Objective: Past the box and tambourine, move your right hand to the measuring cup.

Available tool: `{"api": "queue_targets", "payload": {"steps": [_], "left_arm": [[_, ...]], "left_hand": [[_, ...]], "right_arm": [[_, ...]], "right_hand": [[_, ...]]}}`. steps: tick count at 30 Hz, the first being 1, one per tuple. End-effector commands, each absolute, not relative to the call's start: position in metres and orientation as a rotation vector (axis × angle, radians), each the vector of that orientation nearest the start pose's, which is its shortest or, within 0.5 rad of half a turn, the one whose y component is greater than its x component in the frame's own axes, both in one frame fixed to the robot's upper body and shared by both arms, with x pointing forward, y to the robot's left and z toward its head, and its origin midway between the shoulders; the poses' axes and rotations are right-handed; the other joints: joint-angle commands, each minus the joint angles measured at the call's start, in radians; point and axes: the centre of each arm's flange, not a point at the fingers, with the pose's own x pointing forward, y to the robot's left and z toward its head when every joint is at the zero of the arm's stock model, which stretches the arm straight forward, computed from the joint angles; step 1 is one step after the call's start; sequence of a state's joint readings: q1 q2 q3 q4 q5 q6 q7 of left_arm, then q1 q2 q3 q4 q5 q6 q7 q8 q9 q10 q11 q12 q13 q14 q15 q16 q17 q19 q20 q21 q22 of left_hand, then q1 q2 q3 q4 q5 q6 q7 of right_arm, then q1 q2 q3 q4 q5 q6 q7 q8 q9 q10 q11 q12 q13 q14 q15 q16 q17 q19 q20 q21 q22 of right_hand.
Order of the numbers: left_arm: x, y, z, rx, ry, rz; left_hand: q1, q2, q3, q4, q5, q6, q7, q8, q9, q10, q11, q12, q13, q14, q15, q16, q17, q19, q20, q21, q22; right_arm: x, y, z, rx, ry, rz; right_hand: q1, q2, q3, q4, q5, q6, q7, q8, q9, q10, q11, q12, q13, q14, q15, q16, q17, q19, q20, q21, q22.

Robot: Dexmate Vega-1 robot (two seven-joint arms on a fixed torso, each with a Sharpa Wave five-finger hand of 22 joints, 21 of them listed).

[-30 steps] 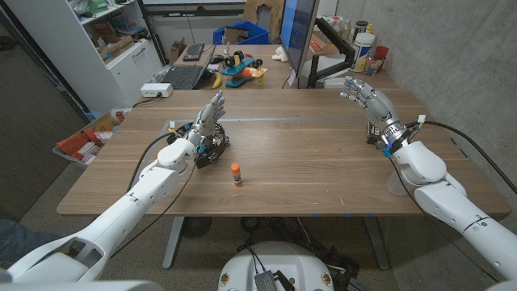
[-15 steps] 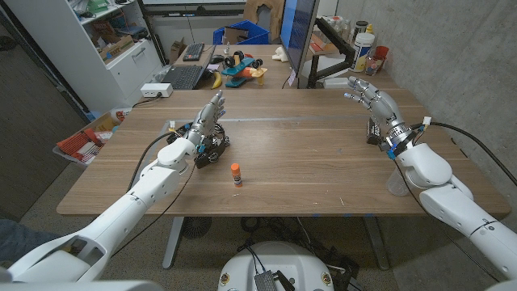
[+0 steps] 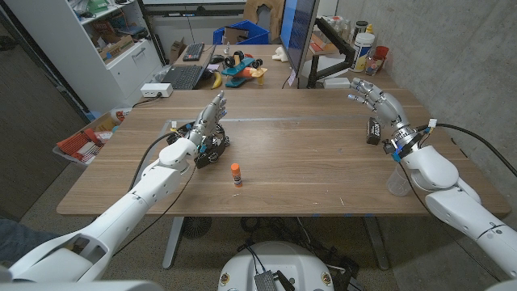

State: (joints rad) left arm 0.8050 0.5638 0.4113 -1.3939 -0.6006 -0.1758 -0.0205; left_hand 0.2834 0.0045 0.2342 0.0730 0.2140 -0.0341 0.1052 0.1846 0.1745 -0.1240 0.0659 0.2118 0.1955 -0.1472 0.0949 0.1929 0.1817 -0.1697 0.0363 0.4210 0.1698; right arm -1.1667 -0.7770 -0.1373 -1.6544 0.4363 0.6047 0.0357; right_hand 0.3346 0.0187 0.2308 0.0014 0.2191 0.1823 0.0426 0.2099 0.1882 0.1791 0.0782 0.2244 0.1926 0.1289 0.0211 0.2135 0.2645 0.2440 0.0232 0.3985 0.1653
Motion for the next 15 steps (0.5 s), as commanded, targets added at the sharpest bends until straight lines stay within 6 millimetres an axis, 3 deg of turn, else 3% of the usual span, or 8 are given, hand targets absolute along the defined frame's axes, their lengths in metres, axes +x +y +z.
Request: {"api": "queue_targets", "payload": {"steps": [1,10,11,12,15], "left_arm": [[0.650,0.268,-0.002,0.092,-0.557,-0.258],[0.649,0.270,0.002,0.083,-0.568,-0.249],[0.649,0.270,0.002,0.086,-0.567,-0.248],[0.649,0.270,0.002,0.089,-0.566,-0.249],[0.649,0.270,0.003,0.095,-0.564,-0.250]], "left_hand": [[0.003,0.012,0.000,-0.008,-0.002,-0.004,0.004,0.003,0.006,-0.005,0.003,-0.001,0.002,-0.009,0.001,0.000,0.003,-0.060,0.007,-0.004,0.003],[0.003,0.014,-0.001,-0.009,-0.003,0.003,0.002,0.005,0.006,0.000,0.000,0.001,0.002,-0.004,-0.008,0.002,0.003,-0.051,-0.007,-0.008,0.003],[0.003,0.014,-0.001,-0.009,-0.003,0.003,0.002,0.006,0.006,-0.001,0.000,0.001,0.002,-0.004,-0.007,0.002,0.003,-0.051,-0.007,-0.009,0.003],[0.003,0.014,-0.001,-0.009,-0.003,0.003,0.002,0.006,0.006,0.000,0.000,0.001,0.002,-0.004,-0.008,0.002,0.003,-0.050,-0.007,-0.009,0.003],[0.003,0.014,-0.001,-0.010,-0.003,0.004,0.001,0.006,0.006,0.002,-0.001,0.002,0.002,-0.005,-0.009,0.001,0.003,-0.051,-0.007,-0.011,0.003]], "right_arm": [[0.504,-0.352,0.011,-0.380,-0.995,0.214],[0.496,-0.358,0.008,-0.397,-0.989,0.200],[0.495,-0.359,0.008,-0.397,-0.988,0.196],[0.494,-0.360,0.007,-0.396,-0.987,0.191],[0.490,-0.363,0.006,-0.400,-0.991,0.176]], "right_hand": [[-0.005,0.010,0.005,0.002,0.005,0.009,-0.008,0.003,0.004,0.008,-0.011,-0.003,0.003,0.016,-0.009,0.008,0.001,0.014,-0.003,-0.006,0.002],[-0.008,0.015,0.006,0.001,0.007,0.029,-0.020,0.007,0.004,0.016,-0.041,-0.004,0.003,0.017,-0.015,0.007,-0.003,0.019,-0.005,-0.014,0.002],[-0.008,0.015,0.006,0.000,0.007,0.030,-0.020,0.007,0.004,0.018,-0.035,-0.004,0.003,0.018,-0.016,0.007,-0.005,0.020,-0.005,-0.016,0.002],[-0.008,0.014,0.006,-0.002,0.008,0.036,-0.016,0.007,0.004,0.022,-0.011,-0.005,0.003,0.021,-0.021,0.007,-0.008,0.022,-0.008,-0.021,0.002],[-0.007,0.013,0.006,-0.005,0.009,0.045,-0.004,0.009,0.004,0.028,-0.007,-0.005,0.003,0.026,-0.023,0.007,-0.011,0.031,-0.010,-0.022,0.002]]}}
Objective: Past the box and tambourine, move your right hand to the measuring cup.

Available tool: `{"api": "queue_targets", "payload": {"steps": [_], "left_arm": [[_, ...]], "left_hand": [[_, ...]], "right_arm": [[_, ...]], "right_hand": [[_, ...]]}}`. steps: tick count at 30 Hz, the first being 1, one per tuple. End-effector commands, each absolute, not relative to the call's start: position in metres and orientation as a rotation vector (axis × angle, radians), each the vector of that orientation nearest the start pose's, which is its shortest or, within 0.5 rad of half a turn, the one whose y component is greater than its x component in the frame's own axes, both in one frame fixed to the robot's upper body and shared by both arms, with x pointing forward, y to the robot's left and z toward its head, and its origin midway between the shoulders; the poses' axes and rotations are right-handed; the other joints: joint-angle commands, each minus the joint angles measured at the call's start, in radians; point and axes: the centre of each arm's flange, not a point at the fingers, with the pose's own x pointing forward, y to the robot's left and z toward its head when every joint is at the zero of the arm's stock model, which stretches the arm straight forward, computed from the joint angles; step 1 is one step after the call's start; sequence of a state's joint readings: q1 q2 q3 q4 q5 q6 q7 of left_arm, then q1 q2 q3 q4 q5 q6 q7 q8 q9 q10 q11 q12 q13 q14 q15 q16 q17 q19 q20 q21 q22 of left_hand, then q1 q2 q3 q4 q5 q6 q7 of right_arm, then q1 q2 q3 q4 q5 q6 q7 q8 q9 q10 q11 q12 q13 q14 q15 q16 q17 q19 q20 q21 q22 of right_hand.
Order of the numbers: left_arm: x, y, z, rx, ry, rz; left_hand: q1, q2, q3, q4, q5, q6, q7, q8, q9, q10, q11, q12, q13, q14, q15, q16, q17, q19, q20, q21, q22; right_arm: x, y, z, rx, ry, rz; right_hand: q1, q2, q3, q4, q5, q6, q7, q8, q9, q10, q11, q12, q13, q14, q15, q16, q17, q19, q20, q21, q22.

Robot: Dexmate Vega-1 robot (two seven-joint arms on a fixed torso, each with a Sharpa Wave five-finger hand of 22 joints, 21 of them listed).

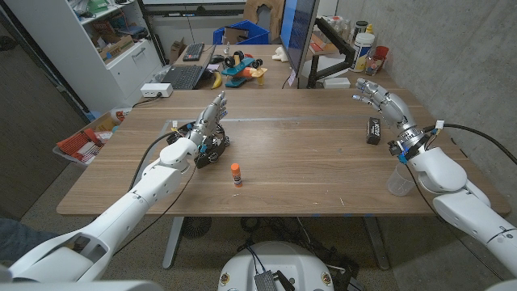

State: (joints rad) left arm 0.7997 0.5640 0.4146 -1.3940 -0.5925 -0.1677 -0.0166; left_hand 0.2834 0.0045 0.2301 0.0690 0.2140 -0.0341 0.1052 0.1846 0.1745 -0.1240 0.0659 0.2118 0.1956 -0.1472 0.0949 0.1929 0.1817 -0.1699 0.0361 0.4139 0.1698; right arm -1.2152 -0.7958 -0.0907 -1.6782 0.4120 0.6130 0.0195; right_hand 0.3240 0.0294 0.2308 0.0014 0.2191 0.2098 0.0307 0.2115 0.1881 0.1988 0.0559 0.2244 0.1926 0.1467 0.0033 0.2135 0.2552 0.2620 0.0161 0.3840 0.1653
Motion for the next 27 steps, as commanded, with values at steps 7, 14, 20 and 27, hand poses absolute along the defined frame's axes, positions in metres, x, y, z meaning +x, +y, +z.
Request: {"api": "queue_targets", "payload": {"steps": [7,14,20,27], "left_arm": [[0.650,0.268,0.005,0.093,-0.572,-0.257],[0.652,0.266,0.006,0.090,-0.575,-0.264],[0.654,0.265,0.006,0.090,-0.576,-0.267],[0.653,0.267,0.005,0.093,-0.574,-0.261]], "left_hand": [[0.003,0.015,0.002,-0.007,-0.003,0.007,-0.003,0.007,0.006,0.004,-0.008,0.003,0.002,-0.003,-0.013,0.002,0.002,-0.050,-0.003,-0.008,0.003],[0.003,0.016,0.002,-0.008,-0.003,0.008,-0.003,0.006,0.006,0.001,-0.009,0.001,0.002,-0.004,-0.015,0.001,0.002,-0.049,-0.008,-0.012,0.003],[0.004,0.017,0.001,-0.008,-0.003,0.008,-0.003,0.006,0.006,0.001,-0.008,0.001,0.002,-0.005,-0.014,0.001,0.002,-0.050,-0.007,-0.016,0.003],[0.004,0.018,0.001,-0.009,-0.003,0.009,-0.003,0.006,0.006,0.000,-0.008,0.001,0.002,-0.006,-0.013,0.000,0.002,-0.052,-0.007,-0.020,0.003]], "right_arm": [[0.483,-0.369,0.004,-0.410,-0.987,0.147],[0.476,-0.374,0.001,-0.419,-0.991,0.120],[0.473,-0.376,-0.004,-0.422,-0.992,0.107],[0.471,-0.378,-0.009,-0.433,-0.984,0.098]], "right_hand": [[0.005,0.002,0.006,-0.007,0.010,0.019,0.010,0.007,0.004,0.013,0.013,-0.005,0.002,0.008,-0.006,0.006,-0.005,0.016,-0.005,-0.011,0.002],[0.003,0.000,0.005,-0.009,0.011,0.028,0.011,0.008,0.004,0.022,0.022,-0.004,0.002,0.012,-0.005,0.006,-0.009,0.023,-0.006,-0.014,0.002],[0.002,0.000,0.004,-0.010,0.012,0.031,0.010,0.008,0.004,0.022,0.019,-0.005,0.002,0.011,-0.006,0.005,-0.011,0.024,-0.007,-0.018,0.002],[0.001,0.000,0.004,-0.010,0.012,0.032,0.007,0.007,0.004,0.024,0.018,-0.006,0.002,0.012,-0.006,0.004,-0.013,0.025,-0.007,-0.021,0.002]]}}
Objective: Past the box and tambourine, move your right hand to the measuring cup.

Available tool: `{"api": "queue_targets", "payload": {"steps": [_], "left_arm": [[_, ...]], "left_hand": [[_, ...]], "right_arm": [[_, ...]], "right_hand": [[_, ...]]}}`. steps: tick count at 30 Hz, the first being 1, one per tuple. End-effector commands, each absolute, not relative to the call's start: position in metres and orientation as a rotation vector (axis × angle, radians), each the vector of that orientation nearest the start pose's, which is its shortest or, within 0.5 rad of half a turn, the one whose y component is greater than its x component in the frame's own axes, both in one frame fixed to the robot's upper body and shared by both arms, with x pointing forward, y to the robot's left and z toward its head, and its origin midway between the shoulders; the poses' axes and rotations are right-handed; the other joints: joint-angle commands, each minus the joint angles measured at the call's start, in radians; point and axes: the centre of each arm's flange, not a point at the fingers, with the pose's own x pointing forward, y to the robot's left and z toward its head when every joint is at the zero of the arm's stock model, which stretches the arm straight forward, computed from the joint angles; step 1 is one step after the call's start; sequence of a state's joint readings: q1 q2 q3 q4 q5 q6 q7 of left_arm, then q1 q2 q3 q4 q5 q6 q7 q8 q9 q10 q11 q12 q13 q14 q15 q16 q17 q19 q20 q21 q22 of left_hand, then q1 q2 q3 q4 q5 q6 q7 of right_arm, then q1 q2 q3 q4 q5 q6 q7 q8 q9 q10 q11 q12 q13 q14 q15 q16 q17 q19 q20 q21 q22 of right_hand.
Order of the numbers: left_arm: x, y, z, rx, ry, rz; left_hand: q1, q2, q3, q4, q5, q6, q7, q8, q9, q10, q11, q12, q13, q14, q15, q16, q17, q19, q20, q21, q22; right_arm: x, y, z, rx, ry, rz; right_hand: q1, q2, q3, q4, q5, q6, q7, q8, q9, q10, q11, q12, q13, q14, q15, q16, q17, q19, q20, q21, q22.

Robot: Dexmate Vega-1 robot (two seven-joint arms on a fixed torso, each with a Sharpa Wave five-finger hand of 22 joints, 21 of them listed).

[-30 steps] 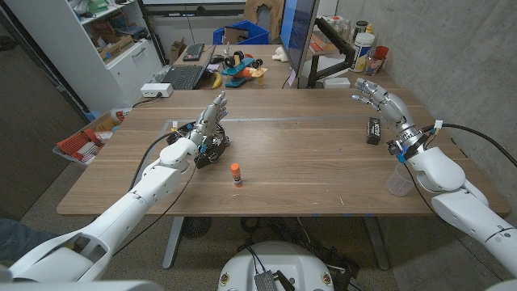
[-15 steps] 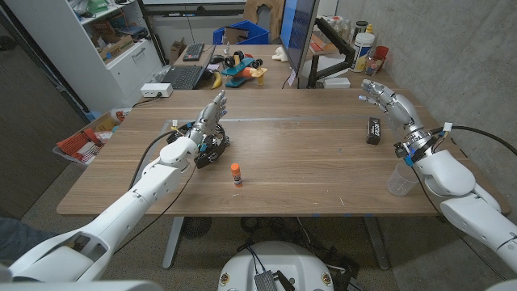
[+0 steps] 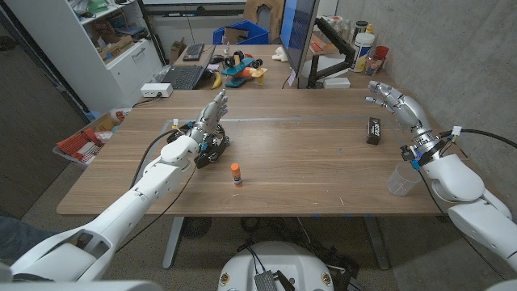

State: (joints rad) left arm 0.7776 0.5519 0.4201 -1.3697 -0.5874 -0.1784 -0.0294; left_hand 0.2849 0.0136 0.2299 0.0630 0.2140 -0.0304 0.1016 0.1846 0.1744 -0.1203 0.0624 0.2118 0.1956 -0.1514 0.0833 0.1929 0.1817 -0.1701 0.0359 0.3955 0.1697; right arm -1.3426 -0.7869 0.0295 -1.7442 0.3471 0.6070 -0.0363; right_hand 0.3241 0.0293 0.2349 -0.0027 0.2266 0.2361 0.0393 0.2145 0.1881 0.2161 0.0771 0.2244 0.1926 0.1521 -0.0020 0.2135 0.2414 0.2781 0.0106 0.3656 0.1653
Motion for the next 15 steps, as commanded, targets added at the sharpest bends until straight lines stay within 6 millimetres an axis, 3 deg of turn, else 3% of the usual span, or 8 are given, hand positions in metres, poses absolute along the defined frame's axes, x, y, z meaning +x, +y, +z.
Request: {"api": "queue_targets", "payload": {"steps": [1,15], "left_arm": [[0.653,0.267,0.005,0.095,-0.574,-0.261],[0.654,0.267,0.004,0.107,-0.558,-0.260]], "left_hand": [[0.002,0.009,0.001,-0.003,-0.003,0.005,0.001,0.006,0.006,-0.004,-0.005,0.001,0.002,-0.003,0.000,0.000,0.002,-0.052,-0.006,-0.003,0.003],[0.002,0.010,0.000,-0.005,-0.003,0.005,0.001,0.005,0.006,-0.004,-0.004,0.001,0.002,-0.005,0.001,-0.001,0.002,-0.054,-0.002,-0.012,0.003]], "right_arm": [[0.471,-0.378,-0.009,-0.435,-0.984,0.097],[0.459,-0.387,-0.020,-0.468,-0.977,0.047]], "right_hand": [[0.001,0.000,0.000,-0.006,0.005,0.007,-0.003,0.004,0.004,0.006,-0.004,-0.006,0.002,0.006,-0.002,0.004,0.001,0.009,-0.002,-0.003,0.002],[-0.004,0.001,-0.001,-0.006,0.006,0.008,-0.015,0.002,0.004,0.007,-0.010,-0.009,0.002,0.006,-0.003,0.002,-0.003,0.014,-0.003,-0.010,0.002]]}}
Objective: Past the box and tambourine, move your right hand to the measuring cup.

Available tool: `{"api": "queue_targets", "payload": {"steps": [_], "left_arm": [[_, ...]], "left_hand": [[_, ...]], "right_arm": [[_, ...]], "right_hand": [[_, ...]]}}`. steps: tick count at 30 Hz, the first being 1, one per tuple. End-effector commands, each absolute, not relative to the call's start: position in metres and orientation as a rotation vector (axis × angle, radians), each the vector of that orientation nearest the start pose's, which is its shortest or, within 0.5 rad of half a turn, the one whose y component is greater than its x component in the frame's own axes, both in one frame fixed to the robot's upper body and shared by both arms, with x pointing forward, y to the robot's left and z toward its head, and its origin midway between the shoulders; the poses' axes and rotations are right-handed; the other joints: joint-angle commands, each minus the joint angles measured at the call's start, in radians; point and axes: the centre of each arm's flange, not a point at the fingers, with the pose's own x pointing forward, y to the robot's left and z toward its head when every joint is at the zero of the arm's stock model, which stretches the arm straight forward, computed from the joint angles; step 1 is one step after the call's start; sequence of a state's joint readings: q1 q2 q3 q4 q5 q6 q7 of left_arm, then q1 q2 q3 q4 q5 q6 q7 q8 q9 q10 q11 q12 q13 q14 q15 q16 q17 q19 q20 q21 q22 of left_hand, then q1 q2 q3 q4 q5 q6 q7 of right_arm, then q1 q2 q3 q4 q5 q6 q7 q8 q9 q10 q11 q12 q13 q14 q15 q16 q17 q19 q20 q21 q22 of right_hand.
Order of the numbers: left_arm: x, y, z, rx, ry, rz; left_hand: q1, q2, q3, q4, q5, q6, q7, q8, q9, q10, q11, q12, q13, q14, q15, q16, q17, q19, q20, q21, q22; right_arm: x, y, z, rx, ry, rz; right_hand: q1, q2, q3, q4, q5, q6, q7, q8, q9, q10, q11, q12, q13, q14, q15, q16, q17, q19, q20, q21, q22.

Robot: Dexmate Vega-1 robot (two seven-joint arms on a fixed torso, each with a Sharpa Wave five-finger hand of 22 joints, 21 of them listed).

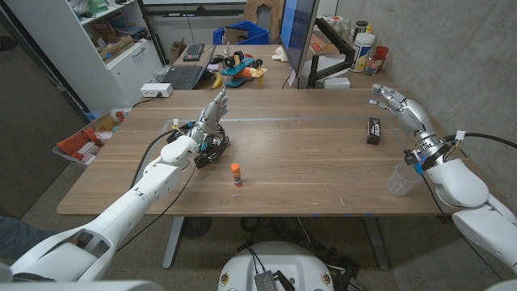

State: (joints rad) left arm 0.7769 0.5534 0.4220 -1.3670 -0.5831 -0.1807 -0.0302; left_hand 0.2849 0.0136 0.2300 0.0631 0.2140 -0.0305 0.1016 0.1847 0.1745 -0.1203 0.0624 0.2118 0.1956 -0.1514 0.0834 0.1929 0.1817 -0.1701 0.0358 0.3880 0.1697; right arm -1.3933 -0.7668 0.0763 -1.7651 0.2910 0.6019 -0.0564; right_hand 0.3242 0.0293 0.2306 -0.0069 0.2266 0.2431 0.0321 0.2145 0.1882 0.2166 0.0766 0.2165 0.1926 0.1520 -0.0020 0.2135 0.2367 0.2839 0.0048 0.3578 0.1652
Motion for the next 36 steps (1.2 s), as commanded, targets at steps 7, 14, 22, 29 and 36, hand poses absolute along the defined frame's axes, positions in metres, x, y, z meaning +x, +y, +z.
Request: {"api": "queue_targets", "payload": {"steps": [7,14,22,29,36], "left_arm": [[0.655,0.266,0.002,0.116,-0.546,-0.265],[0.656,0.264,0.000,0.122,-0.537,-0.269],[0.655,0.263,0.000,0.125,-0.535,-0.268],[0.655,0.263,0.001,0.126,-0.535,-0.269],[0.655,0.263,0.000,0.123,-0.533,-0.265]], "left_hand": [[0.002,0.012,-0.001,-0.006,-0.004,0.005,0.001,0.005,0.006,-0.005,-0.004,0.000,0.002,-0.005,0.001,-0.001,0.002,-0.053,-0.001,-0.008,0.004],[0.002,0.013,-0.001,-0.006,-0.004,0.005,0.001,0.005,0.006,-0.005,-0.003,0.000,0.002,-0.005,0.002,-0.001,0.002,-0.053,0.001,-0.011,0.004],[0.002,0.013,-0.002,-0.007,-0.004,0.005,0.001,0.005,0.006,-0.006,-0.004,0.000,0.002,-0.006,0.002,-0.001,0.002,-0.054,0.004,-0.016,0.004],[0.002,0.014,-0.003,-0.008,-0.004,0.005,0.003,0.005,0.006,-0.006,0.002,0.000,0.002,-0.006,0.005,-0.001,0.002,-0.050,-0.009,-0.019,0.004],[0.002,0.015,-0.003,-0.009,-0.004,0.006,0.005,0.005,0.006,-0.007,0.001,0.000,0.002,-0.007,0.005,-0.002,0.002,-0.052,-0.008,-0.024,0.004]], "right_arm": [[0.454,-0.392,-0.026,-0.472,-0.966,0.025],[0.450,-0.395,-0.030,-0.491,-0.958,0.010],[0.443,-0.399,-0.032,-0.522,-0.960,-0.018],[0.441,-0.402,-0.034,-0.564,-0.951,-0.031],[0.437,-0.403,-0.036,-0.608,-0.935,-0.060]], "right_hand": [[-0.005,0.002,0.003,-0.003,0.008,0.005,-0.015,0.001,0.005,0.011,-0.008,-0.001,0.002,0.007,-0.004,0.001,-0.001,0.011,0.004,-0.007,0.002],[-0.006,0.002,0.003,-0.005,0.009,0.006,-0.018,0.000,0.005,0.014,-0.015,-0.001,0.002,0.009,-0.005,0.002,-0.003,0.013,0.003,-0.011,0.002],[-0.006,0.002,0.003,-0.006,0.011,0.013,-0.022,0.002,0.005,0.018,-0.018,-0.001,0.003,0.012,-0.006,0.002,-0.005,0.017,0.002,-0.015,0.002],[-0.006,0.001,0.003,-0.009,0.013,0.024,-0.032,0.004,0.006,0.019,-0.021,-0.002,0.003,0.013,-0.006,0.001,-0.008,0.020,0.005,-0.019,0.002],[-0.004,-0.001,0.003,-0.012,0.014,0.026,-0.033,0.004,0.006,0.022,-0.026,-0.002,0.003,0.014,-0.007,0.001,-0.010,0.022,0.007,-0.022,0.002]]}}
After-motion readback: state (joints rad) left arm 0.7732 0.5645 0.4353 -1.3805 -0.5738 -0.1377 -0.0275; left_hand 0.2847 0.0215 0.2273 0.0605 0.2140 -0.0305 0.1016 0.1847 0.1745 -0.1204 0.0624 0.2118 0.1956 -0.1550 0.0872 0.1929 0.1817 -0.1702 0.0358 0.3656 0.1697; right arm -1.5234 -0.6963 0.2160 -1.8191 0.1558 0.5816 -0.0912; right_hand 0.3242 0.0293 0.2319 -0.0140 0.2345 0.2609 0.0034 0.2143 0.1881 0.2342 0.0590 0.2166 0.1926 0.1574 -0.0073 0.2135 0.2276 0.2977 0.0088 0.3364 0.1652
